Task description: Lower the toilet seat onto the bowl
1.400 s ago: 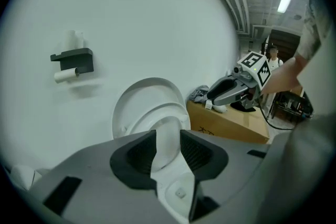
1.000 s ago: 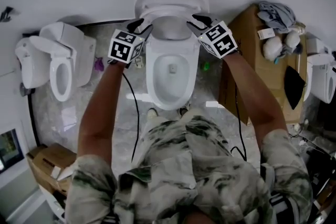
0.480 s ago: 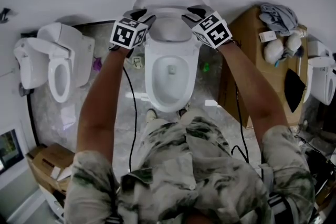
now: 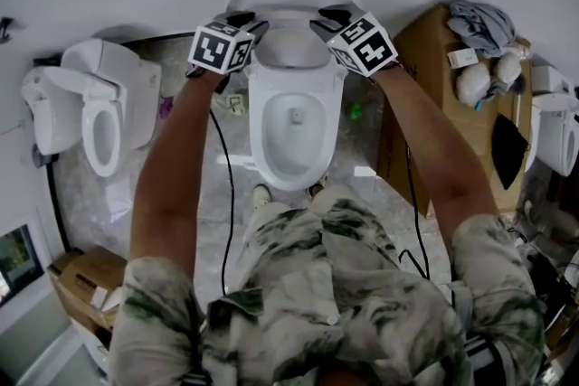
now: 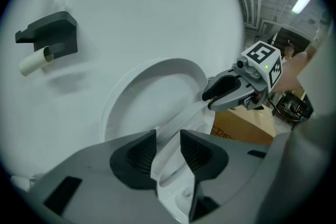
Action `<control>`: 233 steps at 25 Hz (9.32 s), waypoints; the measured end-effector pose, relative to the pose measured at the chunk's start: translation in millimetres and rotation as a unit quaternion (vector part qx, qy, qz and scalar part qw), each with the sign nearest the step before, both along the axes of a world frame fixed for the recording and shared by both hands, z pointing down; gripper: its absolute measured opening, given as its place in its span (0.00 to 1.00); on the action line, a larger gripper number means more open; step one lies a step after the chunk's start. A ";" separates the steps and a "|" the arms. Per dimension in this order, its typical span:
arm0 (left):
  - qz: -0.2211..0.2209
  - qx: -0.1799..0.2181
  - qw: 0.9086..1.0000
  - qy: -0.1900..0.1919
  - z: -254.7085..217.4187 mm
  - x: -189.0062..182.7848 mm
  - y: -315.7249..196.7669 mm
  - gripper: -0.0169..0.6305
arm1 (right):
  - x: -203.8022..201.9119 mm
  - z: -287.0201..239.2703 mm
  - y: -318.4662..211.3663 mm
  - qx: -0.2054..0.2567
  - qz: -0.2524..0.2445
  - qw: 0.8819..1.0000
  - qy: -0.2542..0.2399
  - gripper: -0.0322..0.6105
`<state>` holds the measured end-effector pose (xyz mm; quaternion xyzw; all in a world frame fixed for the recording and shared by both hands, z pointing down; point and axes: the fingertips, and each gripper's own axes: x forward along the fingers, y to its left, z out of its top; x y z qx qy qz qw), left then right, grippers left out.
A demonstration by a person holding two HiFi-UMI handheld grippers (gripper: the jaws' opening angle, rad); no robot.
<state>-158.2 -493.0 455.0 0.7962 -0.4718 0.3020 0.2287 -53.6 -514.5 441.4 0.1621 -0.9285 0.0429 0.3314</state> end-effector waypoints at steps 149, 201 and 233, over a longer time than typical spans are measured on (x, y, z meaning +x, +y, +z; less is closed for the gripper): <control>0.016 0.053 0.997 0.056 65.9 50.7 317.0 0.21 | 57.5 65.7 319.1 0.005 0.100 0.995 -0.008 0.30; 0.012 -0.040 0.998 0.041 158.8 75.2 416.9 0.18 | 85.7 155.7 413.1 -0.093 0.156 0.983 0.018 0.23; 0.030 -0.094 0.995 0.032 233.4 87.1 463.4 0.18 | 94.5 230.7 457.5 -0.138 0.181 0.973 0.030 0.24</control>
